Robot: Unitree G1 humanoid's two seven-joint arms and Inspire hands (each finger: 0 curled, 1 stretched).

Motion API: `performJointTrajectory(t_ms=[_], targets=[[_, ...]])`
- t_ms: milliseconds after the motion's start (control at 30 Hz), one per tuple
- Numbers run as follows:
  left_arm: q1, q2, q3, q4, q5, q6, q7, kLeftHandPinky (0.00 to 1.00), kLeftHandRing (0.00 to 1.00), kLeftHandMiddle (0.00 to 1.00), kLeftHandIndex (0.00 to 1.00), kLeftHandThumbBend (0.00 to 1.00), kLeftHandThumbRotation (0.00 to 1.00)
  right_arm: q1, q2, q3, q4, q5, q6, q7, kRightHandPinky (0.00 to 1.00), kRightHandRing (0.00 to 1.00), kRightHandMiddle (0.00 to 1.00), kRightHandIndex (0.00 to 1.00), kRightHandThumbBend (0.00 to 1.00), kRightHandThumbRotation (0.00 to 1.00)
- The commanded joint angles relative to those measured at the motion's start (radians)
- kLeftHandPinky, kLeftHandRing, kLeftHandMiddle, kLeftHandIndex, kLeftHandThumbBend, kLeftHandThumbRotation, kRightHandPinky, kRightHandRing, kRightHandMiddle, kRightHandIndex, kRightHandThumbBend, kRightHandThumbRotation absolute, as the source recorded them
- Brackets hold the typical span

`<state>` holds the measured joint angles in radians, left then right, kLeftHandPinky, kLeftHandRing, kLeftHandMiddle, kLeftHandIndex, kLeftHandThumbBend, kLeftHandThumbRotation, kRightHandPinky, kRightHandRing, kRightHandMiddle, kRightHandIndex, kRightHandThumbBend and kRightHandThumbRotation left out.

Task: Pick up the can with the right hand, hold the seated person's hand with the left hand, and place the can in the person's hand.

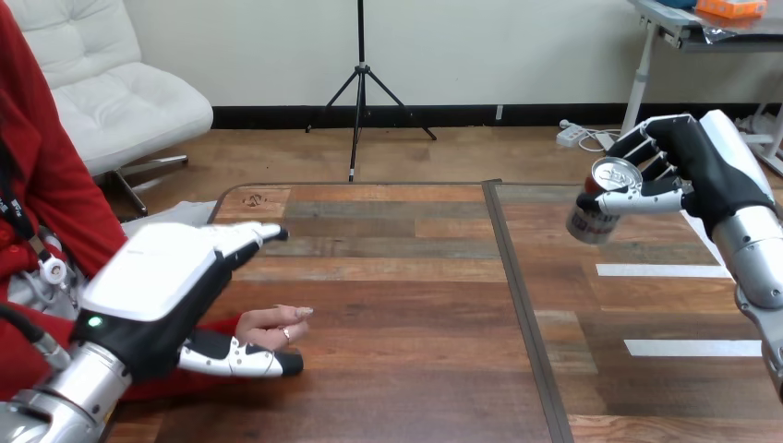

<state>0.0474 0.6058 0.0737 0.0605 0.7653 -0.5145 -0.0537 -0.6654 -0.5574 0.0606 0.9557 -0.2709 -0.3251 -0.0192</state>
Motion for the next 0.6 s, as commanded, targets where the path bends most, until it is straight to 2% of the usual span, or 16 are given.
performJointTrajectory(t_ms=[0,167,300,567], targets=[[-0.082,0.037,-0.031,0.046,0.012,-0.006,0.04,0.76,0.83,0.85,0.85,1.0,0.61,-0.029,-0.013,-0.033,-0.061,0.026,-0.023,0.002,0.36,0.41,0.46,0.47,0.74,0.0],[-0.094,0.049,-0.056,0.067,0.018,0.02,0.023,0.77,0.83,0.86,0.84,1.0,0.62,-0.028,-0.013,-0.033,-0.064,0.026,-0.025,0.005,0.37,0.41,0.46,0.47,0.73,0.0],[-0.097,0.057,-0.074,0.063,0.033,0.064,-0.011,0.8,0.84,0.87,0.85,1.0,0.63,-0.025,-0.015,-0.029,-0.073,0.02,-0.02,0.007,0.37,0.41,0.46,0.48,0.73,0.0],[-0.112,0.067,-0.107,0.083,0.051,0.114,-0.029,0.83,0.85,0.87,0.85,1.0,0.63,-0.022,-0.014,-0.03,-0.076,0.019,-0.022,0.007,0.38,0.42,0.47,0.48,0.73,0.0]])
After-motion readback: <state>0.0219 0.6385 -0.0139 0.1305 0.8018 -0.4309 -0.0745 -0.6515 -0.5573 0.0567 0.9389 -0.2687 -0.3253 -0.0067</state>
